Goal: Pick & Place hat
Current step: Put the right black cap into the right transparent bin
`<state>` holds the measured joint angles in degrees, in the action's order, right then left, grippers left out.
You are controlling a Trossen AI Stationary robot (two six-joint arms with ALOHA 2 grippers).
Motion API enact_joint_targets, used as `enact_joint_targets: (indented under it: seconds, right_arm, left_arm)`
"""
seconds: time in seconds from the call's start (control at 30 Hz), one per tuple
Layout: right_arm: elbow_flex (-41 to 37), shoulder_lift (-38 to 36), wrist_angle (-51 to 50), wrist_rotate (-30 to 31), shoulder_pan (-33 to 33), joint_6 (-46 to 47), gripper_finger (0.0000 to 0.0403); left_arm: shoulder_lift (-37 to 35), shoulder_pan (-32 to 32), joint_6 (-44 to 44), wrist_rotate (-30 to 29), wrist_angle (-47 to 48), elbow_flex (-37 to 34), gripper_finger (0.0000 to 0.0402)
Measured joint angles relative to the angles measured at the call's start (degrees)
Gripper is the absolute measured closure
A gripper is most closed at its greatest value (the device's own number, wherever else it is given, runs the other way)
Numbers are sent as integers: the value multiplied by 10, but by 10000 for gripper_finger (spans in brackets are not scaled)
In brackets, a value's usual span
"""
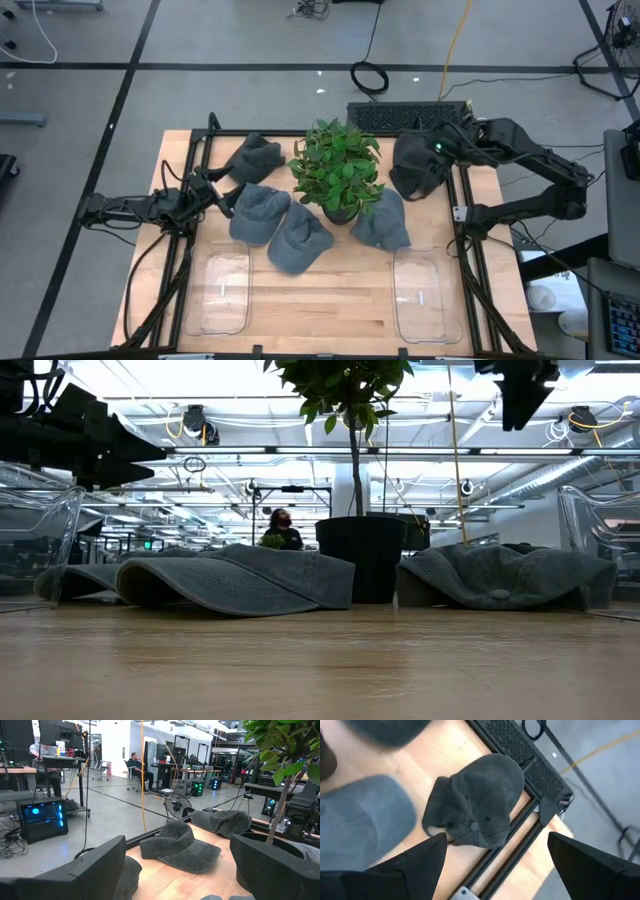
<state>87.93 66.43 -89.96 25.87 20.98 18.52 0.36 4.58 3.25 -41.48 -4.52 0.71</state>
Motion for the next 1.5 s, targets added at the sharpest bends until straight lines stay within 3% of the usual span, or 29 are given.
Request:
enact_joint_targets:
  seconds: [0.23,0.5,0.67,1.5]
  right_arm:
    - [-87,-1,15,-66,40,18,69]
    - [-225,-1,159,-67,69,-13,69]
    - [-292,21,223,-67,84,-89,69]
    - [-409,49,336,-65,123,-198,81]
  left_arm:
    - [0,0,0,0,0,0,36]
    - [0,0,0,0,0,0,36]
    - [0,0,0,0,0,0,36]
    - [0,0,0,0,0,0,36]
